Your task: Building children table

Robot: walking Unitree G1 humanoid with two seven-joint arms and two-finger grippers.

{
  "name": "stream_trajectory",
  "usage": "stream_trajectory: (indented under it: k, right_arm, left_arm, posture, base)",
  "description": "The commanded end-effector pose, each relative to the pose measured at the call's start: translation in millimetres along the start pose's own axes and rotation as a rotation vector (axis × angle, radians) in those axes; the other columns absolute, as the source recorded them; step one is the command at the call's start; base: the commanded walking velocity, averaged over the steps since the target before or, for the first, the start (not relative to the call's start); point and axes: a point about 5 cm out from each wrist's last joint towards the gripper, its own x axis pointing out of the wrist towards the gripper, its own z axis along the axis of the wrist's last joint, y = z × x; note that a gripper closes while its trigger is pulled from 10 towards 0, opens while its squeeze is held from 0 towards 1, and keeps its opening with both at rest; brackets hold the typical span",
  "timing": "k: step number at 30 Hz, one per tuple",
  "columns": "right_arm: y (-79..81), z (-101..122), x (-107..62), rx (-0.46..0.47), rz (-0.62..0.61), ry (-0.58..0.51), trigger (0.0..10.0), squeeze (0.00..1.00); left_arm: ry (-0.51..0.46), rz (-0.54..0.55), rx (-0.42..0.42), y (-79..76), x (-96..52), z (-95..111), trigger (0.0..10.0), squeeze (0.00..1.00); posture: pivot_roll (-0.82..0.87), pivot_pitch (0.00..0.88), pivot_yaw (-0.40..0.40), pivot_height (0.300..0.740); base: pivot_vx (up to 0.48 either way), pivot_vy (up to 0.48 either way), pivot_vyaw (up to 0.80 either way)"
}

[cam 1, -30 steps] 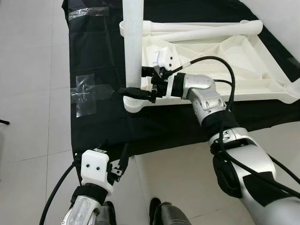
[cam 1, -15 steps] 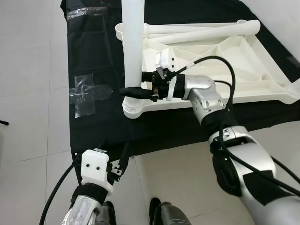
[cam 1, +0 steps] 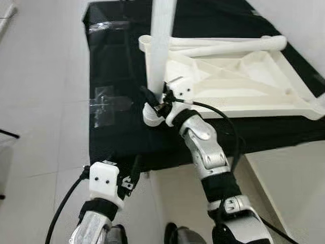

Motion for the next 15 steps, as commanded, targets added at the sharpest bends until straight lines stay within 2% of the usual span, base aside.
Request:
stream_trajectory:
  k: [1,2,3,5,6,7,8,9,11,12,13,14,15]
  right_arm:
    - [1.7,-38.9,-8.0,0.033,-0.019,0.191,0.0,0.00]
    - [-0.4,-35.4,-5.4,0.023,-0.017,0.188,0.0,0.00]
    - [-1.7,-31.9,-5.1,0.014,-0.030,0.183,4.2,0.00]
    - [-2.0,-29.2,-5.3,0.007,-0.043,0.180,4.2,0.00]
    - [-0.7,-22.8,-4.1,0.014,-0.008,0.153,10.0,0.76]
    - [2.0,-17.2,-4.9,0.018,0.009,0.138,10.0,1.00]
    - [5.5,-10.1,-4.0,0.018,0.077,0.111,10.0,1.00]
    - [5.5,-10.1,-4.0,0.018,0.077,0.111,10.0,1.00]
    - [6.5,8.2,0.1,0.005,0.239,0.042,10.0,1.00]
    - [4.7,17.6,2.6,-0.007,0.336,0.010,10.0,0.22]
    - [4.7,17.6,2.6,-0.007,0.336,0.010,10.0,0.22]
    - [2.1,24.9,4.6,-0.028,0.410,-0.012,10.0,0.00]
    - [0.5,29.2,6.3,-0.041,0.460,-0.025,10.0,0.00]
  left_arm:
    - [0.035,0.004,-0.002,1.2,-3.8,-6.4,10.0,0.00]
    - [0.036,0.005,-0.002,1.4,-3.9,-6.4,10.0,0.00]
    - [0.036,0.004,-0.002,1.2,-3.8,-6.4,10.0,0.00]
    - [0.036,0.002,-0.002,1.1,-3.8,-6.3,10.0,0.00]
    - [0.036,0.001,-0.001,1.0,-3.7,-6.2,10.0,0.00]
    - [0.037,0.001,-0.001,0.9,-3.7,-6.1,10.0,0.00]
    - [0.037,0.000,-0.001,0.8,-3.8,-6.2,10.0,0.00]
    - [0.037,0.000,-0.001,0.8,-3.8,-6.2,10.0,0.00]
    - [0.038,-0.001,-0.002,0.6,-3.8,-6.1,10.0,0.00]
    - [0.038,-0.002,-0.003,0.3,-3.9,-6.0,10.0,0.00]
    - [0.038,-0.002,-0.003,0.3,-3.9,-6.0,10.0,0.00]
    - [0.038,-0.003,-0.003,0.0,-3.8,-6.1,10.0,0.00]
    - [0.038,-0.003,-0.004,-0.2,-3.8,-6.2,10.0,0.00]
  posture:
    - [0.17,0.281,-0.108,0.740]
    - [0.17,0.280,-0.105,0.740]
    - [0.17,0.280,-0.106,0.740]
    - [0.17,0.282,-0.103,0.740]
    - [0.17,0.283,-0.102,0.740]
    - [0.17,0.283,-0.102,0.740]
    - [0.17,0.283,-0.102,0.740]
    - [0.17,0.283,-0.102,0.740]
    - [0.17,0.283,-0.101,0.740]
    - [0.17,0.283,-0.101,0.740]
    - [0.17,0.283,-0.101,0.740]
    - [0.17,0.283,-0.102,0.740]
    - [0.17,0.283,-0.103,0.740]
  base:
    - [0.000,0.000,0.00]
    - [0.000,0.000,0.00]
    - [0.000,0.000,0.00]
    - [0.000,0.000,0.00]
    - [0.000,0.000,0.00]
    - [0.000,0.000,0.00]
    - [0.000,0.000,0.00]
    - [0.000,0.000,0.00]
    - [0.000,0.000,0.00]
    - [0.000,0.000,0.00]
    - [0.000,0.000,0.00]
    - [0.000,0.000,0.00]
    - [0.000,0.000,0.00]
